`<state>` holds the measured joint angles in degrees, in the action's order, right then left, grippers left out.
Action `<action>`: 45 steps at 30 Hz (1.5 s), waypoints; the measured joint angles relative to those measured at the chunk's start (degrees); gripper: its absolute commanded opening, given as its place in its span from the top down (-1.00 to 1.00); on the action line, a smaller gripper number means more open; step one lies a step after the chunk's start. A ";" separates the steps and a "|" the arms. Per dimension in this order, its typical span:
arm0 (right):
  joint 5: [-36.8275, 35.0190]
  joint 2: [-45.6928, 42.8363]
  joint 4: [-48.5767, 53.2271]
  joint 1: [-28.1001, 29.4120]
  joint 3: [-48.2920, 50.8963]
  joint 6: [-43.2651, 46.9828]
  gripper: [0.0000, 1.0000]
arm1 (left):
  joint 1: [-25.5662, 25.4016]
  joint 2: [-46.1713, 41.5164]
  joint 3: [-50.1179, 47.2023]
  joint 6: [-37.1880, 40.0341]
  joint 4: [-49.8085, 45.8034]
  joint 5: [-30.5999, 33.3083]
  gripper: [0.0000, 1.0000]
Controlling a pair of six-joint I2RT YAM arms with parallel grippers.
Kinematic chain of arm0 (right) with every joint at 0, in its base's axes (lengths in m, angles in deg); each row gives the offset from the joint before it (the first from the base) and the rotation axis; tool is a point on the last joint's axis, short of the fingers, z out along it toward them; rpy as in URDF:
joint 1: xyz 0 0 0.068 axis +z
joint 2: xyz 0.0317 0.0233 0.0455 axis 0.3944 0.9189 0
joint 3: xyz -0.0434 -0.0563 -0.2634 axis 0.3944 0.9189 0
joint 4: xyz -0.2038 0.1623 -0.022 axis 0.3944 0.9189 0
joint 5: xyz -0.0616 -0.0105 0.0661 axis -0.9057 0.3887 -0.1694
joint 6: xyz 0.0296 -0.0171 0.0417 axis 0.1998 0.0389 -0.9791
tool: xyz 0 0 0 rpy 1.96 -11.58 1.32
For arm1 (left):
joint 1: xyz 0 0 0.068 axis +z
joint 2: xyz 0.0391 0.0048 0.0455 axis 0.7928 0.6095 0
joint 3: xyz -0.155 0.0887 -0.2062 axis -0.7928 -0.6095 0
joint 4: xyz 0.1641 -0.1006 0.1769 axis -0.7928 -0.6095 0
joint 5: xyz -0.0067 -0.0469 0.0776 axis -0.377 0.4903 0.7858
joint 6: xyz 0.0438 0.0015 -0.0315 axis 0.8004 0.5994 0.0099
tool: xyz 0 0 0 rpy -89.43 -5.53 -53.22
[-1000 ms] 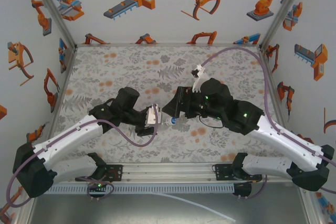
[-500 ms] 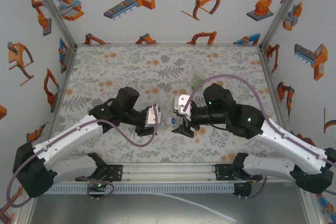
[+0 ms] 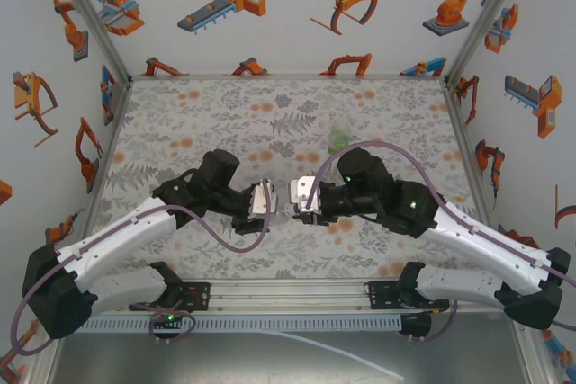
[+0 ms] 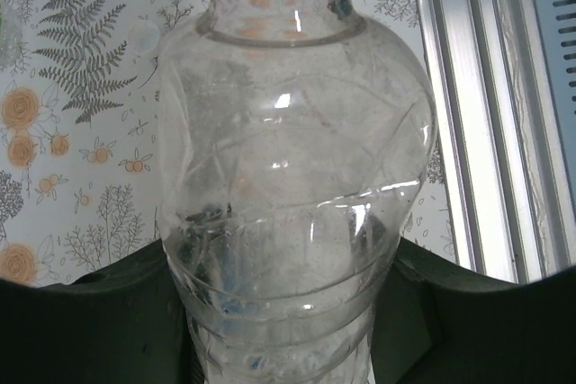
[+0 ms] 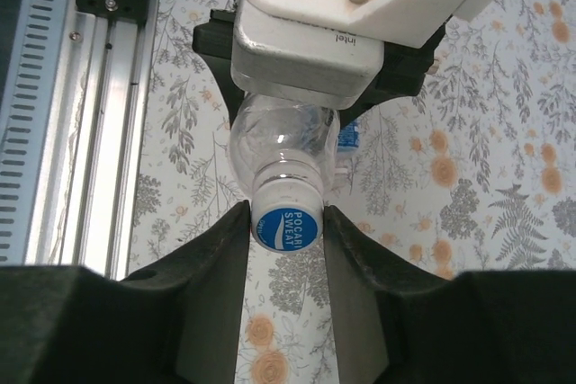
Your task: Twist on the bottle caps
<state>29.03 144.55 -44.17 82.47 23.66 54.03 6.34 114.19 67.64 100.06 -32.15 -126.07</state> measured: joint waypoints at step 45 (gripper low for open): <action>-23.17 0.37 -4.57 -1.05 -2.36 -65.66 -0.09 | 0.02 0.35 0.00 -0.04 -0.33 0.94 1.00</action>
<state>5.86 144.93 -48.74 81.42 21.30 -11.63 6.36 114.54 67.64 100.02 -32.48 -125.13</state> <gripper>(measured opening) 0.552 0.540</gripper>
